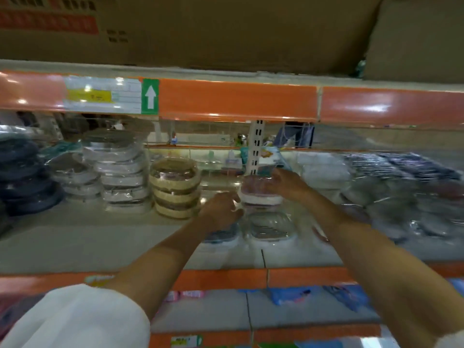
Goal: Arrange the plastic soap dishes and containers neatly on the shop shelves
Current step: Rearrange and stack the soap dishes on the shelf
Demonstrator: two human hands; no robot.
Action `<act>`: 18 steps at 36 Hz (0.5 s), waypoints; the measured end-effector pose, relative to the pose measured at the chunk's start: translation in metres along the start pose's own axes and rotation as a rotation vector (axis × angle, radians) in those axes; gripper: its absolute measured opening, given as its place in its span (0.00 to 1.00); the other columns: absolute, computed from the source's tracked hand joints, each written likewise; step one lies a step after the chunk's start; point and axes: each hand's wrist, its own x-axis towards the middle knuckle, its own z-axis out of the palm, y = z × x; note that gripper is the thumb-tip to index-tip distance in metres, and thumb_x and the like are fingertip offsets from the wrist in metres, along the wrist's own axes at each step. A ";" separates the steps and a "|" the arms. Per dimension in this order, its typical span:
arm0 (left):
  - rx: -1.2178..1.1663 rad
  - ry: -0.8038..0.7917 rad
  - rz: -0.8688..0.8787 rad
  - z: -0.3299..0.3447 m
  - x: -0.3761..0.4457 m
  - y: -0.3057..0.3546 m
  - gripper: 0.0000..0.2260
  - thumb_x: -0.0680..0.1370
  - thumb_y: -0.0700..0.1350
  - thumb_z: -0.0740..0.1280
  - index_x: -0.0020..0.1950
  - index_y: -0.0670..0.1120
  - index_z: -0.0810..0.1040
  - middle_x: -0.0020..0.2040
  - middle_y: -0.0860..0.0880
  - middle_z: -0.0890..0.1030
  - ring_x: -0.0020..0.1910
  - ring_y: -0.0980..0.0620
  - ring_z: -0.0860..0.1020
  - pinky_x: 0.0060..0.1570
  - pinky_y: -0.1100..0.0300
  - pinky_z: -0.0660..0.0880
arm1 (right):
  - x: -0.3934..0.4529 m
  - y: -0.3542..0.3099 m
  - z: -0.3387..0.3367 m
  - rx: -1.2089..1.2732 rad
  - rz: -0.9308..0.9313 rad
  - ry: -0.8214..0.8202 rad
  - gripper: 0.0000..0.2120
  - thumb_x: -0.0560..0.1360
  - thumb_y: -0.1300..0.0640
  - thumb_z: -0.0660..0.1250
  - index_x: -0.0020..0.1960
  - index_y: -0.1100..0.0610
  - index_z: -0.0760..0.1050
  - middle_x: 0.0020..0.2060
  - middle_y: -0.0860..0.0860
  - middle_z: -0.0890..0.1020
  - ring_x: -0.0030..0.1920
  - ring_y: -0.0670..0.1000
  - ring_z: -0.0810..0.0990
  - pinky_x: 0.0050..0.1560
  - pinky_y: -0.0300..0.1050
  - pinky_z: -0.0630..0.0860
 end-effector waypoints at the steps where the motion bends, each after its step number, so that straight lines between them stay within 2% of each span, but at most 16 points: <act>1: -0.013 -0.006 0.023 0.007 0.004 0.013 0.14 0.78 0.48 0.66 0.62 0.44 0.76 0.56 0.46 0.80 0.55 0.47 0.78 0.54 0.59 0.71 | -0.008 0.016 -0.010 -0.015 0.022 0.008 0.13 0.77 0.47 0.66 0.51 0.57 0.76 0.46 0.45 0.76 0.51 0.50 0.75 0.41 0.29 0.68; 3: -0.071 -0.055 0.006 0.021 0.014 0.038 0.14 0.78 0.46 0.65 0.62 0.43 0.77 0.59 0.44 0.79 0.57 0.46 0.77 0.58 0.56 0.73 | -0.021 0.050 -0.029 -0.068 0.081 0.026 0.16 0.77 0.46 0.67 0.56 0.58 0.74 0.48 0.47 0.72 0.54 0.52 0.74 0.45 0.38 0.66; 5: -0.106 -0.081 0.007 0.032 0.021 0.063 0.16 0.78 0.47 0.66 0.64 0.44 0.76 0.61 0.44 0.78 0.59 0.45 0.76 0.60 0.54 0.73 | -0.033 0.082 -0.046 -0.069 0.137 0.040 0.18 0.77 0.48 0.67 0.59 0.58 0.72 0.51 0.47 0.71 0.57 0.52 0.73 0.53 0.43 0.67; 7: -0.117 -0.098 0.032 0.047 0.030 0.083 0.19 0.77 0.49 0.67 0.66 0.44 0.73 0.63 0.45 0.76 0.60 0.47 0.75 0.61 0.56 0.71 | -0.043 0.110 -0.061 -0.060 0.159 0.059 0.14 0.76 0.51 0.69 0.57 0.59 0.73 0.51 0.49 0.72 0.55 0.52 0.73 0.55 0.43 0.68; 9: -0.146 -0.109 0.072 0.062 0.034 0.102 0.22 0.76 0.50 0.68 0.67 0.44 0.71 0.62 0.46 0.76 0.56 0.50 0.75 0.54 0.64 0.69 | -0.053 0.134 -0.074 -0.072 0.192 0.077 0.11 0.76 0.52 0.69 0.52 0.58 0.73 0.48 0.51 0.74 0.53 0.52 0.74 0.51 0.42 0.68; 11: -0.174 -0.131 0.124 0.075 0.037 0.120 0.26 0.75 0.52 0.70 0.68 0.42 0.69 0.59 0.47 0.73 0.54 0.52 0.73 0.48 0.67 0.65 | -0.063 0.154 -0.082 -0.056 0.228 0.093 0.12 0.77 0.54 0.68 0.52 0.63 0.76 0.47 0.53 0.76 0.52 0.51 0.75 0.46 0.34 0.68; 12: -0.182 -0.148 0.137 0.081 0.039 0.128 0.29 0.74 0.53 0.71 0.70 0.42 0.67 0.61 0.45 0.72 0.58 0.50 0.73 0.51 0.66 0.66 | -0.066 0.163 -0.085 -0.033 0.240 0.099 0.12 0.77 0.56 0.68 0.51 0.66 0.76 0.47 0.55 0.77 0.52 0.52 0.75 0.39 0.27 0.66; 14: -0.154 -0.179 0.155 0.088 0.043 0.143 0.36 0.72 0.56 0.72 0.73 0.43 0.62 0.67 0.44 0.67 0.67 0.46 0.69 0.61 0.59 0.66 | -0.070 0.180 -0.090 -0.036 0.248 0.096 0.16 0.78 0.60 0.67 0.55 0.75 0.74 0.52 0.64 0.79 0.56 0.58 0.77 0.33 0.22 0.64; 16: -0.124 -0.216 0.172 0.093 0.044 0.158 0.42 0.71 0.58 0.73 0.76 0.44 0.57 0.72 0.44 0.61 0.71 0.45 0.63 0.67 0.54 0.63 | -0.073 0.189 -0.094 -0.029 0.223 0.077 0.18 0.78 0.62 0.65 0.59 0.77 0.72 0.59 0.70 0.76 0.61 0.65 0.74 0.35 0.25 0.66; 18: -0.078 -0.281 0.175 0.099 0.045 0.169 0.47 0.69 0.60 0.74 0.77 0.44 0.53 0.73 0.44 0.57 0.73 0.45 0.58 0.71 0.51 0.61 | -0.071 0.197 -0.097 -0.013 0.208 0.065 0.18 0.79 0.62 0.64 0.62 0.75 0.71 0.62 0.71 0.73 0.64 0.65 0.72 0.45 0.36 0.70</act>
